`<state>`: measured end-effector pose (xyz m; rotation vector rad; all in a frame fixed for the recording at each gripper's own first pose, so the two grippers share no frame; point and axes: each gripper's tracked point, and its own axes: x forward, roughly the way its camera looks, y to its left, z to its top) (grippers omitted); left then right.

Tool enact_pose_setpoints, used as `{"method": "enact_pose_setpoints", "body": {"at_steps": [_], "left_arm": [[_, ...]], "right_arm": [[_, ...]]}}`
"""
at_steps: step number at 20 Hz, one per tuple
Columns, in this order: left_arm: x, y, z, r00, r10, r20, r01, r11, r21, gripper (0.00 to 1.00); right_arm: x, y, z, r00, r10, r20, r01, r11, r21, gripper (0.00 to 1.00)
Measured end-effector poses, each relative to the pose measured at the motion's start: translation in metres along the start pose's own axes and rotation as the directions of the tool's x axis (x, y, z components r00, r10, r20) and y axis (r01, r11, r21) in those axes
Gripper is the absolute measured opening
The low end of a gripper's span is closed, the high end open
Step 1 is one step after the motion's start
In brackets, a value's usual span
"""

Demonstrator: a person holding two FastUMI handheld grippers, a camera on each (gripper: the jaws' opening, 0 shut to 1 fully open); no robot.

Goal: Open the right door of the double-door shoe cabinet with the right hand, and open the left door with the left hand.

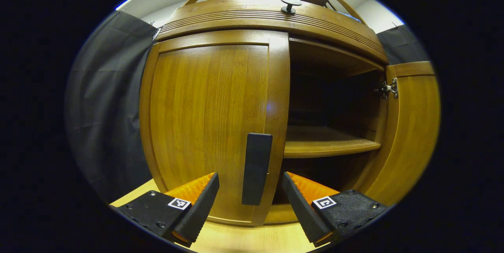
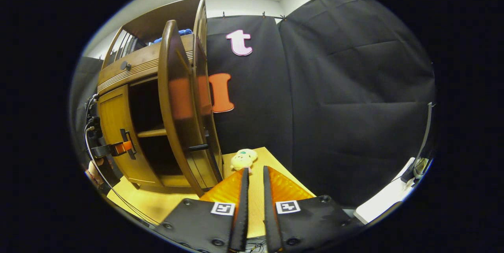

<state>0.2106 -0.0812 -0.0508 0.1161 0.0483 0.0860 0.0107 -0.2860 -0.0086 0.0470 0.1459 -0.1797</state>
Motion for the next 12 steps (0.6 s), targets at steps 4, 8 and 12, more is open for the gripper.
{"method": "enact_pose_setpoints", "body": {"at_steps": [4, 8, 12], "left_arm": [[0.023, 0.002, 0.0, 1.0, -0.009, -0.01, 0.009, 1.0, -0.023, 0.98], [0.03, 0.002, -0.004, 1.0, -0.02, -0.01, 0.02, 1.0, -0.006, 0.89], [0.034, 0.003, -0.007, 1.0, -0.025, -0.01, 0.025, 1.0, 0.01, 0.69]], "right_arm": [[-0.007, -0.008, 0.001, 0.999, -0.036, -0.004, 0.036, 0.999, 0.005, 0.59], [-0.012, -0.012, 0.006, 0.998, -0.065, 0.014, 0.065, 0.998, -0.004, 0.78], [-0.013, -0.011, 0.006, 0.997, -0.079, 0.009, 0.079, 0.997, -0.004, 0.89]]}}
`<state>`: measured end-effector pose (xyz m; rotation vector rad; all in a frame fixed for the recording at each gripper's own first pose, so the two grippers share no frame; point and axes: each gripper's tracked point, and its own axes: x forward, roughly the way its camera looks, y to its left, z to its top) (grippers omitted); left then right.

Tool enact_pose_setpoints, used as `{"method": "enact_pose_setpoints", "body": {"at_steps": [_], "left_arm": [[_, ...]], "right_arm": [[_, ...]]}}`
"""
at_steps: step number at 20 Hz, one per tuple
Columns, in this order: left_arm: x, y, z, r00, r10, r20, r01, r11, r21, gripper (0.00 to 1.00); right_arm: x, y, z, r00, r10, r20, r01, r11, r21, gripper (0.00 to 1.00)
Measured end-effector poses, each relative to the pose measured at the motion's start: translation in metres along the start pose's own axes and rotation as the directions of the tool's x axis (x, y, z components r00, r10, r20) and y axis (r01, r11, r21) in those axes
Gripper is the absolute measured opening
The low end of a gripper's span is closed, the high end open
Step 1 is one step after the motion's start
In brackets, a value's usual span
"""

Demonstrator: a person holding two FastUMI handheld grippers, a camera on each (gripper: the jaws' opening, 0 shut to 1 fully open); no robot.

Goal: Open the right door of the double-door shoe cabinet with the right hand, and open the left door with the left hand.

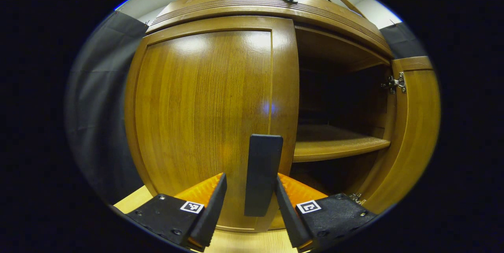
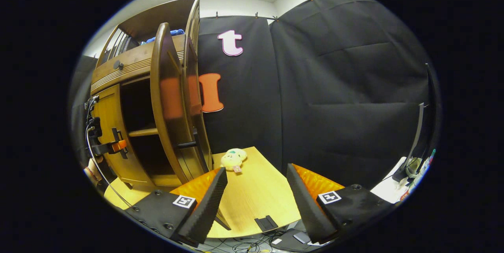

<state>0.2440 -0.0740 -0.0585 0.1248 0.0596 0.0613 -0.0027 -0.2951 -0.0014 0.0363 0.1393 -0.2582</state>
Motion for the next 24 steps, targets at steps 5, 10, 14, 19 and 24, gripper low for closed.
{"method": "enact_pose_setpoints", "body": {"at_steps": [5, 10, 14, 19, 24], "left_arm": [[0.001, -0.014, 0.001, 0.999, -0.045, 0.002, 0.045, 0.999, 0.01, 0.46], [-0.002, -0.013, 0.001, 0.998, -0.056, 0.006, 0.056, 0.998, 0.0, 0.33], [-0.008, -0.012, -0.001, 0.998, -0.06, 0.018, 0.06, 0.998, 0.001, 0.21], [-0.029, -0.01, -0.002, 0.995, -0.099, 0.007, 0.099, 0.995, -0.006, 0.14], [-0.05, -0.005, -0.001, 0.99, -0.14, -0.001, 0.14, 0.99, -0.032, 0.14]], "right_arm": [[-0.005, 0.003, -0.002, 1.0, -0.013, -0.003, 0.013, 1.0, -0.003, 0.89], [-0.012, 0.007, 0.0, 1.0, -0.025, 0.005, 0.025, 1.0, -0.008, 1.0], [-0.019, 0.02, 0.001, 1.0, -0.018, 0.014, 0.018, 1.0, -0.015, 0.98], [-0.028, 0.048, 0.004, 0.999, 0.006, 0.033, -0.005, 0.999, -0.041, 0.98], [-0.034, 0.076, 0.004, 0.998, 0.039, 0.039, -0.036, 0.997, -0.072, 0.92]]}}
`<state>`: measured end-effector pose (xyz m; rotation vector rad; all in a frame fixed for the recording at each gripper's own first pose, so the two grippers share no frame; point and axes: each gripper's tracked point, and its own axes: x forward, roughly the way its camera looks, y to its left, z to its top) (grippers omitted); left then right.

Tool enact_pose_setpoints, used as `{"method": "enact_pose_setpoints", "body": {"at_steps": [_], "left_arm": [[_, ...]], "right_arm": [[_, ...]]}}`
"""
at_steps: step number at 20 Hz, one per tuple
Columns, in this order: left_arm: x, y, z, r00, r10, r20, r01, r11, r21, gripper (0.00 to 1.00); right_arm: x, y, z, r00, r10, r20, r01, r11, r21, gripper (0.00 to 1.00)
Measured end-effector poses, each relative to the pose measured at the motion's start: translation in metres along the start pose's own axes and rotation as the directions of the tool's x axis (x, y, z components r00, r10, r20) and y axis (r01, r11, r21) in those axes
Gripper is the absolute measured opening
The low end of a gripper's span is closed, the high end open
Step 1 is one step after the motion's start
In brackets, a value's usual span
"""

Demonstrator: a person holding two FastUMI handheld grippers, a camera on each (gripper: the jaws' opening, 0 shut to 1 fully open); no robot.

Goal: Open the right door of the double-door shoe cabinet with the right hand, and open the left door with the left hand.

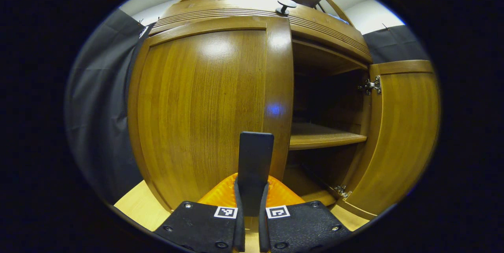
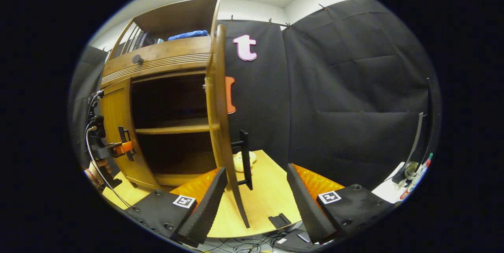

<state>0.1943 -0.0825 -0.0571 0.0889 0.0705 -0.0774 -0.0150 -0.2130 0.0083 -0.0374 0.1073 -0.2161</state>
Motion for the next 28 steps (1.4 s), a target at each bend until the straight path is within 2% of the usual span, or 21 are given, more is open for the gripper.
{"method": "enact_pose_setpoints", "body": {"at_steps": [2, 3, 6, 19, 28], "left_arm": [[-0.009, 0.002, 0.0, 1.0, -0.024, -0.007, 0.024, 1.0, 0.002, 0.13], [-0.014, 0.002, -0.001, 0.999, -0.034, -0.01, 0.034, 0.999, 0.006, 0.13], [-0.023, 0.005, -0.001, 0.999, -0.05, -0.014, 0.05, 0.999, 0.004, 0.13], [-0.084, 0.035, -0.001, 0.986, -0.165, -0.003, 0.165, 0.986, -0.024, 0.12], [-0.119, 0.067, -0.001, 0.986, -0.168, -0.006, 0.168, 0.985, -0.028, 0.12]], "right_arm": [[-0.003, 0.011, -0.002, 1.0, 0.009, 0.0, -0.009, 1.0, -0.004, 1.0], [-0.004, 0.017, -0.003, 1.0, 0.011, 0.0, -0.011, 1.0, -0.005, 1.0], [-0.01, 0.032, -0.008, 1.0, 0.013, -0.005, -0.013, 1.0, -0.008, 0.89], [-0.029, 0.105, -0.026, 1.0, 0.004, 0.001, -0.004, 1.0, 0.004, 0.89], [-0.026, 0.146, -0.031, 1.0, 0.028, 0.001, -0.028, 1.0, 0.007, 0.89]]}}
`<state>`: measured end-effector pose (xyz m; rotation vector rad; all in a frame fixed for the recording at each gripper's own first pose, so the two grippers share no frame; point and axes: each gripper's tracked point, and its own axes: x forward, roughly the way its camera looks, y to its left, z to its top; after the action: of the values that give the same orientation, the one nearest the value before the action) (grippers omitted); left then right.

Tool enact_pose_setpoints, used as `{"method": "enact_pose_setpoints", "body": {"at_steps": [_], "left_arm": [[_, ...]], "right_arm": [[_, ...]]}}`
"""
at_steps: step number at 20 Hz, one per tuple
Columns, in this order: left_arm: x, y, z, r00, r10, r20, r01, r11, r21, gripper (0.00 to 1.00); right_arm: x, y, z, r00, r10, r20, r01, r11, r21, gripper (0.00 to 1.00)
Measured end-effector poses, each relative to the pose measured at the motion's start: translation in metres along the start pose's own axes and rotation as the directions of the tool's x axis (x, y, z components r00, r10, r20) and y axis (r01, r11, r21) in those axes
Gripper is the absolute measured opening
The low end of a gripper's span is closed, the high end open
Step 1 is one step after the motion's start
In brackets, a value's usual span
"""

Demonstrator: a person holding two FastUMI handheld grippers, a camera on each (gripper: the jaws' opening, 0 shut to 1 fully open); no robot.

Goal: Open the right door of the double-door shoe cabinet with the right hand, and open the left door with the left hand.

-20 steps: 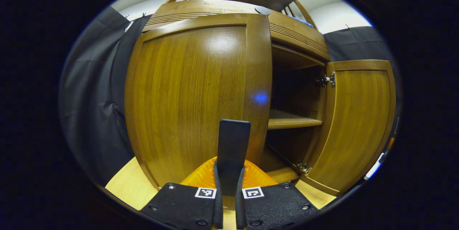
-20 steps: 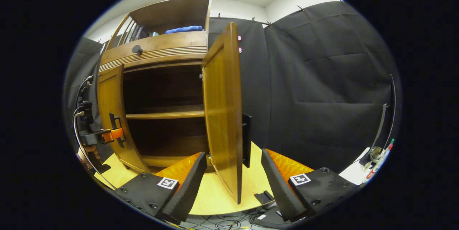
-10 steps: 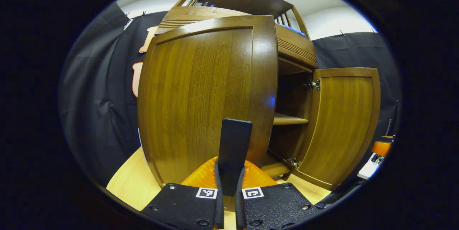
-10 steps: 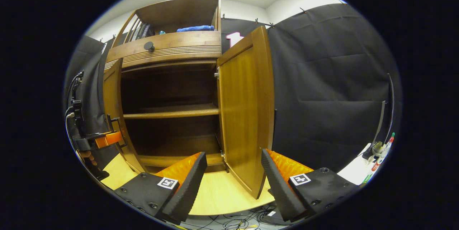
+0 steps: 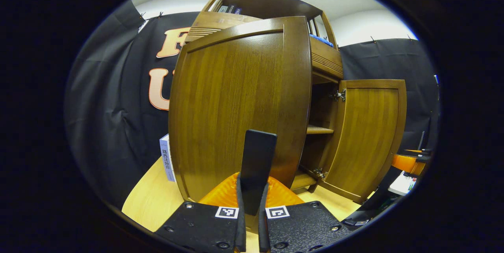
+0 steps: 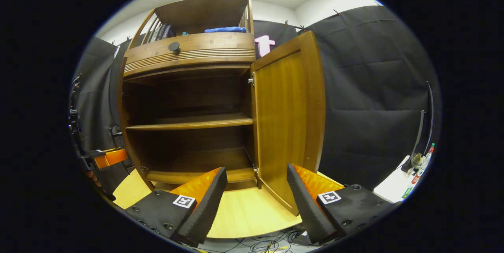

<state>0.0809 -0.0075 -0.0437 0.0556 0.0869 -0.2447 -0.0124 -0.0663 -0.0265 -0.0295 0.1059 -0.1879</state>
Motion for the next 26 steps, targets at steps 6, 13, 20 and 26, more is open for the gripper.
{"method": "enact_pose_setpoints", "body": {"at_steps": [6, 13, 20, 26], "left_arm": [[-0.026, 0.025, 0.003, 0.999, 0.045, -0.017, -0.045, 0.999, 0.0, 0.1], [-0.056, 0.062, 0.006, 0.99, 0.138, -0.007, -0.138, 0.99, 0.017, 0.06], [-0.084, 0.118, 0.009, 0.964, 0.264, -0.003, -0.264, 0.964, 0.036, 0.02], [-0.089, 0.146, 0.014, 0.962, 0.273, 0.016, -0.273, 0.962, 0.015, 0.01]], "right_arm": [[0.006, 0.027, 0.0, 0.999, 0.039, -0.005, -0.039, 0.999, -0.017, 0.89], [0.012, 0.045, 0.0, 0.997, 0.076, -0.012, -0.076, 0.997, -0.026, 0.89], [0.019, 0.067, -0.006, 0.992, 0.123, -0.032, -0.123, 0.992, -0.008, 0.89], [0.019, 0.083, 0.002, 0.989, 0.15, -0.008, -0.15, 0.989, 0.006, 0.98]]}}
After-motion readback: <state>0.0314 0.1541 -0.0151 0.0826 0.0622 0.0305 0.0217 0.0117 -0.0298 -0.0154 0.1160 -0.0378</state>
